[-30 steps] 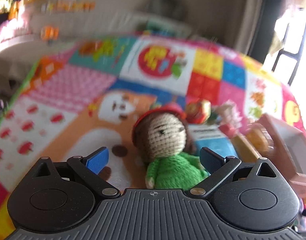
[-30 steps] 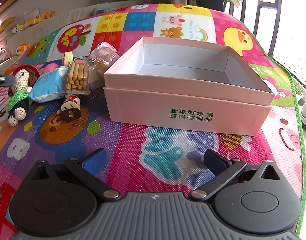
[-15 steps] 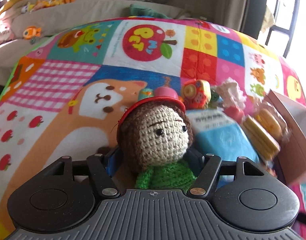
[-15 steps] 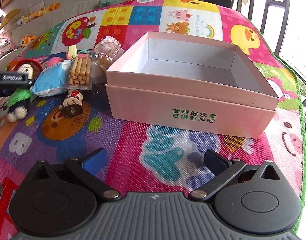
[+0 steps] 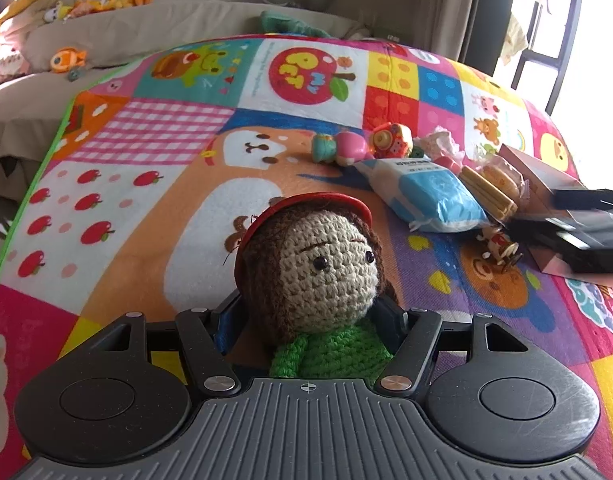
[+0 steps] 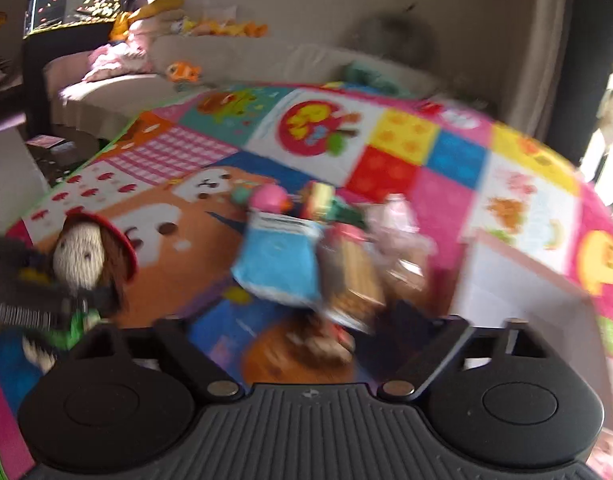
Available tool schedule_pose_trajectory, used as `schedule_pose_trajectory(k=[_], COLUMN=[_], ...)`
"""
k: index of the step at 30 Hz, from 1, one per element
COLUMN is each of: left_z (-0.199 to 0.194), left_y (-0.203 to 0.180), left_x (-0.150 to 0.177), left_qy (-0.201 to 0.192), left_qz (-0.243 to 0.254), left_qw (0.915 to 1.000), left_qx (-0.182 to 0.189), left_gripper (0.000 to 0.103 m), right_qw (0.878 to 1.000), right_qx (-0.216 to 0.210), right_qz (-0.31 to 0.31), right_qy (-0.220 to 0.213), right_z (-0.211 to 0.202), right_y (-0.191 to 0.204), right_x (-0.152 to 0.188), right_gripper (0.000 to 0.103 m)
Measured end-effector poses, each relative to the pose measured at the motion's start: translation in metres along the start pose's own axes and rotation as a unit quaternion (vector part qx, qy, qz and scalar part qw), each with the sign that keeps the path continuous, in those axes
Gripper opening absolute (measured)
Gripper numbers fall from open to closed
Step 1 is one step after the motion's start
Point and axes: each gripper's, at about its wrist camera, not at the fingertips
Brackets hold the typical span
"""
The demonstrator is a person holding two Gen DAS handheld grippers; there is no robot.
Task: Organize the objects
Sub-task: 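Grasp the crocheted doll with the left tool while the right tool grasps the blue wet-wipes pack, then carry the doll into the pink box with the left tool while the right tool carries the wipes pack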
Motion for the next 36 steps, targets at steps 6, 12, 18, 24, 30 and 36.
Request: schedule_pose_trajectory(k=[6, 12, 18, 24, 30, 36], left_z=[0.0, -0.003, -0.016, -0.036, -0.011, 0.093], left_y=[0.002, 0.005, -0.013, -0.082, -0.2, -0.3], left_x=[0.003, 0.006, 0.01, -0.014, -0.091, -0.124], left_qy=[-0.005, -0.008, 0.013, 0.032, -0.022, 0.018], left_qz=[0.001, -0.006, 0.023, 0.059, 0.105, 0.129], left_qw=[1.0, 0.9999, 0.9993, 0.9868, 0.9752, 0.9791], left_qx=[0.008, 0.01, 0.027, 0.147, 0.194, 0.156], left_gripper=[0.071, 0.071, 0.068, 0.068, 0.068, 0.07], right_qw=[0.998, 0.994, 0.992, 0.998, 0.99, 0.98], right_qx=[-0.011, -0.041, -0.109, -0.02, 0.06, 0.068], right_qz=[0.037, 0.057, 0.05, 0.058, 0.115, 0.168], right_qy=[0.043, 0.087, 0.043, -0.01, -0.056, -0.081], right_z=[0.086, 0.09, -0.033, -0.139, -0.187, -0.19], right_y=[0.012, 0.015, 0.003, -0.041, -0.088, -0.116], right_x=[-0.046, -0.045, -0.001, 0.072, 0.119, 0.138], right_gripper=[0.064, 0.049, 0.049, 0.049, 0.049, 0.049])
Point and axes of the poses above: each gripper's, at about its wrist camera, not at the fingertips, and z roughly the way its jaws point, y to its left, x to its underside, and after that the axes turned 3 degrees about -x, right-handed
